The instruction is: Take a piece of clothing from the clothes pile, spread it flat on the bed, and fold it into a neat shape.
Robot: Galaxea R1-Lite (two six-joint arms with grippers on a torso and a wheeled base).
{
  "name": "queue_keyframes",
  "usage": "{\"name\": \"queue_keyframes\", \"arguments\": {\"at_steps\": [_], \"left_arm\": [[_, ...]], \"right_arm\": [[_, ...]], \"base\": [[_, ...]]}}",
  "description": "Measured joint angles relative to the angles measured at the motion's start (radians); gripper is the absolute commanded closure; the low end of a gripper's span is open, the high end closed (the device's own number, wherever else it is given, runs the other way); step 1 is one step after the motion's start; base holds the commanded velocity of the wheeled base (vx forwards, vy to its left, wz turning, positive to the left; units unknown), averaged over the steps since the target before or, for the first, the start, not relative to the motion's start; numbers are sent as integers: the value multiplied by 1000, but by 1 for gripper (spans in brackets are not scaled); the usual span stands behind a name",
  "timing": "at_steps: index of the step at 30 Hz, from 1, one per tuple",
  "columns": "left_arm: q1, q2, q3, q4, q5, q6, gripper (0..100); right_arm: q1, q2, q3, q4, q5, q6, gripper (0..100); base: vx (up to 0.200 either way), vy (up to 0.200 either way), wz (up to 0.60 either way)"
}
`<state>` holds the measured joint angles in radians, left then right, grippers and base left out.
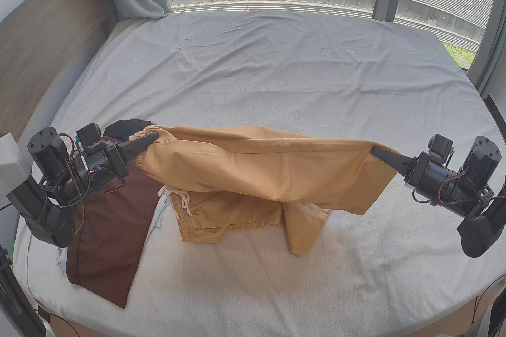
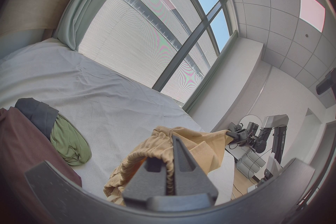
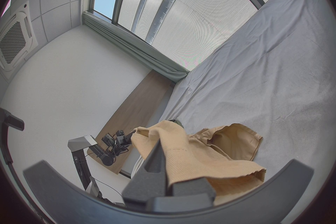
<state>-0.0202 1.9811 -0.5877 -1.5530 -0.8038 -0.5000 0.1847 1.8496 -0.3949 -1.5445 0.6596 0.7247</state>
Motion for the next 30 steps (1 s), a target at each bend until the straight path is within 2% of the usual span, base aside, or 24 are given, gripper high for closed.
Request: {"name": "queue_keyframes", "arguments": {"at_steps": [8,16,30], "left_arm": [[1,2,-6,0,0,5,100],[2,21,-20,0,10,68,100],[9,41,-50,0,35,69,100]], "right_arm": [[-25,-2,-10,0,0,1,100],[-51,-3,-17,1,1,-1,100],[-73,-3,-26,0,2,-3,100]], "base": [[0,0,0],[0,0,0],[0,0,0]]}}
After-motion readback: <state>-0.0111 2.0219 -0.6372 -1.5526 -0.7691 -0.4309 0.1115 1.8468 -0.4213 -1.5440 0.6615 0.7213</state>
